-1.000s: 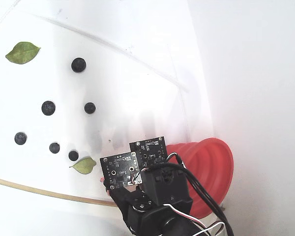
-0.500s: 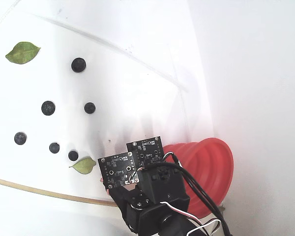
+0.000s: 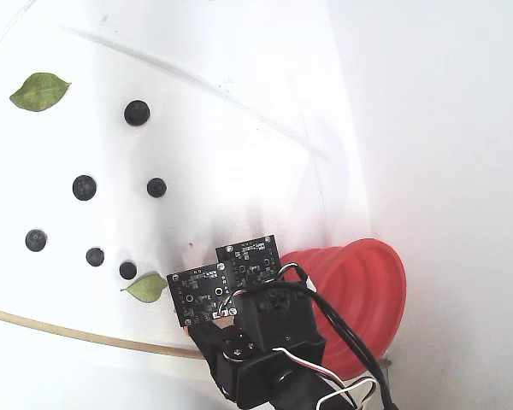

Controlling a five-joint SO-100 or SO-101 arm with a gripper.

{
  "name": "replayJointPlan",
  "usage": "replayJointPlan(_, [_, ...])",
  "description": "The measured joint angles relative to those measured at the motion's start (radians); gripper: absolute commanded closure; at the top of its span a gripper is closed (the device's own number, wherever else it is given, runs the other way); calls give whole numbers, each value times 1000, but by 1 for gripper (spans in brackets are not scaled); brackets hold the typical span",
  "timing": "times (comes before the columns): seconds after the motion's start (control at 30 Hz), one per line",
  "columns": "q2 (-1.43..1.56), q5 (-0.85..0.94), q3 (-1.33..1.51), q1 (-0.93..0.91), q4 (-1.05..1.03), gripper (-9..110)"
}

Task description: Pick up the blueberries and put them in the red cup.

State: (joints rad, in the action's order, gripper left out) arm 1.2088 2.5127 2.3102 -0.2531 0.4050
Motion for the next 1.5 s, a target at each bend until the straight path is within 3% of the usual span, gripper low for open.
replayJointPlan(1.5, [-72,78,-26,-34,26,89])
